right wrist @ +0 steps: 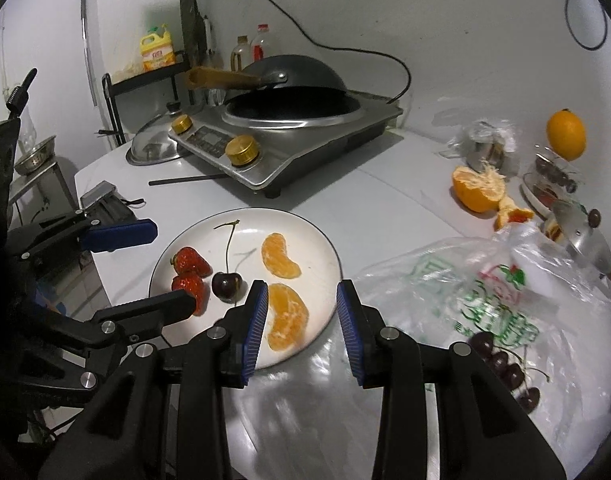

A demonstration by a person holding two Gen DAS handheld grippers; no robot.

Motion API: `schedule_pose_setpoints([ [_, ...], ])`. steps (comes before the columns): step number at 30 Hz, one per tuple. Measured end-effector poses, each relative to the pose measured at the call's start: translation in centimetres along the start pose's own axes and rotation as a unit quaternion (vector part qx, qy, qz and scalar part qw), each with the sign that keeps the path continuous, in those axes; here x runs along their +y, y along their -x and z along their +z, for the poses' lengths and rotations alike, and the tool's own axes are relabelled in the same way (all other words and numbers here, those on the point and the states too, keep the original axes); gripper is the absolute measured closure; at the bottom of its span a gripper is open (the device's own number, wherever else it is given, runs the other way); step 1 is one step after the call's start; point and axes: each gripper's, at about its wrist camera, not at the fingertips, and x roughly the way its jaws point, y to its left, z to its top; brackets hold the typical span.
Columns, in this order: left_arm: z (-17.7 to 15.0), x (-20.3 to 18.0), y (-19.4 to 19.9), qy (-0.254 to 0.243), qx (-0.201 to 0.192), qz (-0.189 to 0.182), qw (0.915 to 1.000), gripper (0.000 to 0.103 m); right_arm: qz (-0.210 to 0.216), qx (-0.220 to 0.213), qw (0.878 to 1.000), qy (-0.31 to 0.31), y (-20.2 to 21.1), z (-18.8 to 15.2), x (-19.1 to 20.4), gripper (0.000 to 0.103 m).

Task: Organize fruits
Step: 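Move both tools from the plate back to the cherries on the bag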

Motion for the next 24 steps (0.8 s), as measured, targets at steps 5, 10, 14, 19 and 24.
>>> schedule_pose_setpoints([
  [5, 0.2, -2.0, 0.1, -0.006, 0.004, -0.006, 1.0000, 0.030, -0.007, -0.009, 1.000, -0.013, 1.8, -1.0, -1.7, 0.065],
  [10, 0.4, -4.5, -0.2, -0.020, 0.009, -0.012, 0.9997, 0.030, -0.021, -0.019, 0.999, -0.030, 3.7, -2.3, -4.1, 0.065],
  [14, 0.8, -6.5, -0.6, -0.029, 0.009, -0.018, 0.9994, 0.030, -0.030, -0.023, 0.998, -0.042, 5.0, -3.3, -5.9, 0.065],
  [19, 1.0, -8.9, -1.3, -0.040, 0.013, -0.026, 0.9988, 0.030, -0.040, -0.025, 0.997, -0.057, 6.2, -4.8, -8.1, 0.064],
  [24, 1.3, -11.1, -2.1, -0.053, 0.021, -0.033, 0.9979, 0.030, -0.048, -0.025, 0.996, -0.075, 6.8, -6.3, -10.6, 0.055],
])
